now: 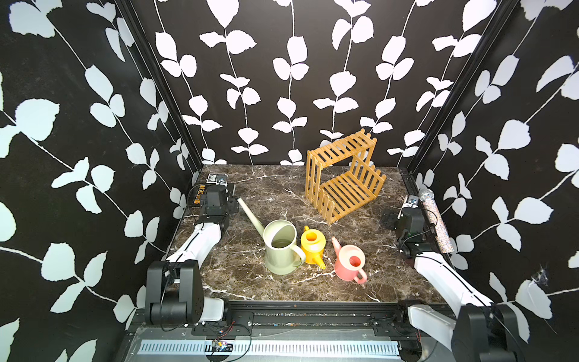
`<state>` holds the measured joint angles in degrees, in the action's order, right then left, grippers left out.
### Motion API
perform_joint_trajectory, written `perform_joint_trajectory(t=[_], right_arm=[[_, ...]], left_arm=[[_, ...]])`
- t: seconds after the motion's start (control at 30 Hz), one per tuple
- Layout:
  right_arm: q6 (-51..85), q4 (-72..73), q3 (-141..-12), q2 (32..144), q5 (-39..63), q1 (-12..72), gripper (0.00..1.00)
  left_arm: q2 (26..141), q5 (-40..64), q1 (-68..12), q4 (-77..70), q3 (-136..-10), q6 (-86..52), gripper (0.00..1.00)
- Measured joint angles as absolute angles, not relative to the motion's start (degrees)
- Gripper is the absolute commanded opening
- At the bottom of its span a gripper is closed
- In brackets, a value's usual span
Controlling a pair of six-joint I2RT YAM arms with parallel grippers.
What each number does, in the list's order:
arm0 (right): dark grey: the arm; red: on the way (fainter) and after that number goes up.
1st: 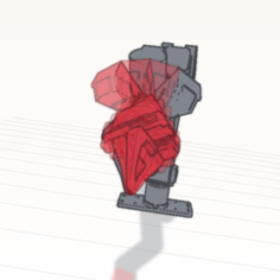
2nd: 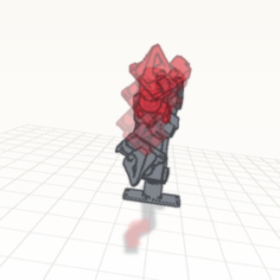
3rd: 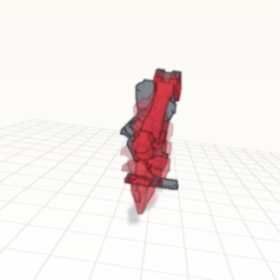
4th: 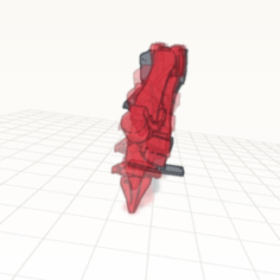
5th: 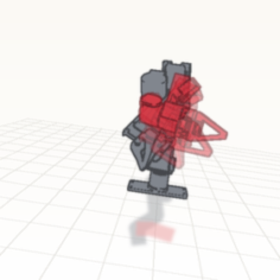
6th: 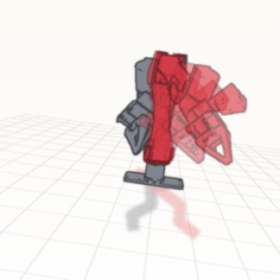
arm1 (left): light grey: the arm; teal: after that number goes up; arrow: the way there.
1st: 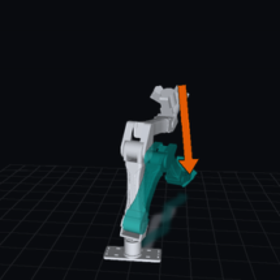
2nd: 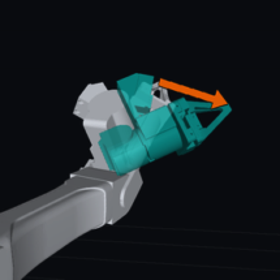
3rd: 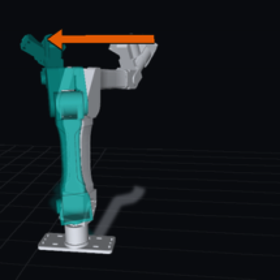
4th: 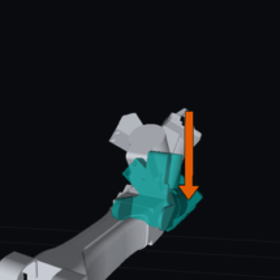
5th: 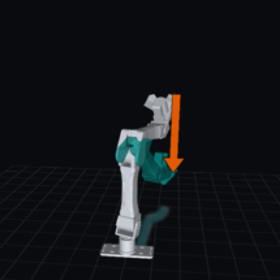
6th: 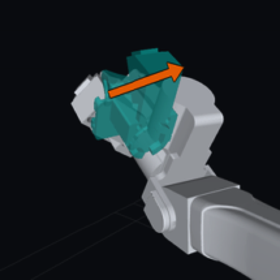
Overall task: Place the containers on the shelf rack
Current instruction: Adjust the shelf at the center of the board.
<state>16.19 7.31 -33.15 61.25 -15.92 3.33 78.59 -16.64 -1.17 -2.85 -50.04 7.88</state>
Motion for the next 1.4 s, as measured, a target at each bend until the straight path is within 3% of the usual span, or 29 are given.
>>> perform_joint_trajectory(t=[0.27, 0.6, 1.4], right_arm=[[21.67, -0.43, -40.14, 60.25, -4.62, 3.33, 0.99], [24.73, -4.95, -50.28, 69.87, 12.36, 6.35, 0.99], [28.23, -6.68, -67.57, 89.71, 20.25, 21.71, 0.96]], left_arm=[[75.4, -15.09, -1.17, 13.39, -57.28, 5.76, 0.99], [74.02, -13.04, -1.02, 17.5, -57.32, 5.56, 0.99], [71.22, -13.47, 0.21, 17.67, -54.89, 4.4, 0.99]])
